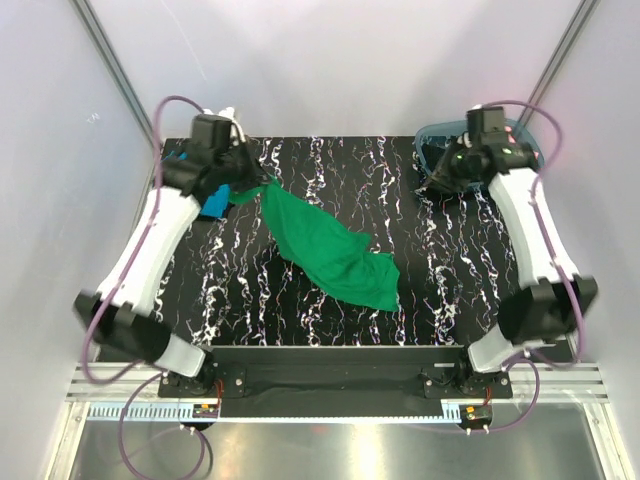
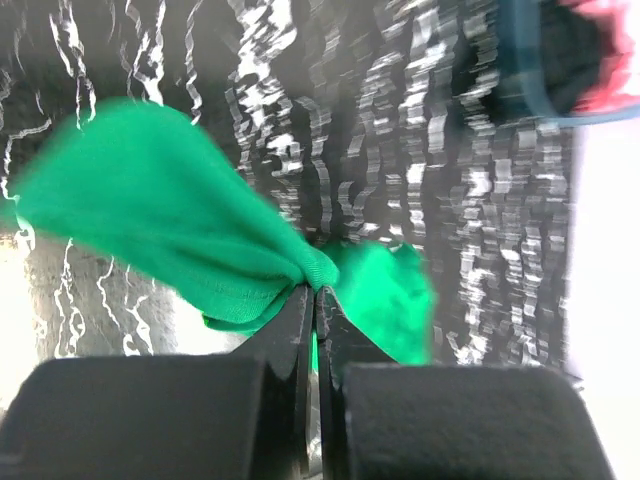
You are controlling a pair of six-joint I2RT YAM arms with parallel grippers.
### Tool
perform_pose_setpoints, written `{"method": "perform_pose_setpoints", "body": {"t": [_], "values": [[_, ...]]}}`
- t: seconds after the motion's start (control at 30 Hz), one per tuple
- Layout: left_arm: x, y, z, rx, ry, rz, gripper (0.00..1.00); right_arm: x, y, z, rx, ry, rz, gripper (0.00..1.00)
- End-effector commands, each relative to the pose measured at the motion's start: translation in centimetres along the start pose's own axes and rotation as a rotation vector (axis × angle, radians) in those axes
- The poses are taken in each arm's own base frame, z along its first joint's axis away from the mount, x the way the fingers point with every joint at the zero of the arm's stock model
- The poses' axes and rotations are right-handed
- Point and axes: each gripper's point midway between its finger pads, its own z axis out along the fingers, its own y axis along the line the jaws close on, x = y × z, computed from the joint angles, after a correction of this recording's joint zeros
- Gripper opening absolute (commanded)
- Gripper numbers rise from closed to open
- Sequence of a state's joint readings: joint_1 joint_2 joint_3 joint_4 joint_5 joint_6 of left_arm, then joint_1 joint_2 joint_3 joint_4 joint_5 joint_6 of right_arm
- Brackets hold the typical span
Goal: Fold and stack the t-shirts
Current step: Flatten the tshirt out
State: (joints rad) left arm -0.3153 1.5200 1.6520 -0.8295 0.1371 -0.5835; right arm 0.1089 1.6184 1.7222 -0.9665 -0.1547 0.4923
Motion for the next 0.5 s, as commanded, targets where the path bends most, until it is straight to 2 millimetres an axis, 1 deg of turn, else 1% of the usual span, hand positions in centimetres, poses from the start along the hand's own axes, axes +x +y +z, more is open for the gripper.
{"method": "perform_pose_setpoints", "body": {"t": [0.0,0.03,0.07,0.1,0.13,0.17,0.2,0.23,0.27,0.3,0.33,0.37,0.4,0.43,0.47], "values": [[2.2,1.6,-2.8,-0.055,0.015,-0.014,0.00,3.3,-0.2,-3.2,-0.051,0.049,-0.008,0.11],[3.2,2.4,-2.6,-0.065,0.030,-0.020,0.00,5.8,-0.8,-1.7,-0.073,0.127,-0.004,0.19],[5.5,4.0,-2.6,-0.091,0.064,-0.028,0.00,6.6,0.5,-1.4,-0.172,0.147,-0.002,0.35],[6.8,5.0,-2.2,-0.105,0.088,-0.040,0.00,7.6,0.6,-0.6,-0.207,0.174,0.013,0.40],[7.6,5.4,-2.0,-0.093,0.092,-0.050,0.00,10.0,-0.4,0.8,-0.202,0.235,0.067,0.44],[10.1,6.8,-1.3,-0.106,0.152,-0.067,0.00,10.0,0.4,1.5,-0.252,0.211,0.067,0.49],[10.6,7.0,-1.5,-0.093,0.152,-0.077,0.00,10.6,0.2,2.3,-0.260,0.214,0.077,0.51],[11.0,7.1,-1.2,-0.074,0.157,-0.081,0.00,11.7,-0.3,3.7,-0.260,0.222,0.096,0.52],[11.9,7.0,-1.1,-0.055,0.188,-0.082,0.00,12.9,-0.2,4.8,-0.255,0.248,0.089,0.53],[12.8,7.4,-0.9,-0.058,0.215,-0.076,0.00,13.7,-0.1,5.6,-0.255,0.261,0.078,0.56],[13.2,7.6,-1.0,-0.061,0.233,-0.071,0.00,14.6,0.1,6.6,-0.256,0.278,0.060,0.57],[13.4,7.8,-1.1,-0.070,0.240,-0.065,0.00,16.5,0.3,8.0,-0.233,0.326,0.035,0.59],[13.6,8.1,-1.2,-0.082,0.245,-0.061,0.00,17.4,0.3,8.7,-0.215,0.351,0.021,0.60],[13.6,8.2,-1.5,-0.086,0.241,-0.056,0.00,17.9,0.4,9.2,-0.197,0.370,0.028,0.60],[13.6,8.4,-1.5,-0.093,0.235,-0.056,0.00,18.9,0.1,10.3,-0.175,0.401,0.038,0.60]]}}
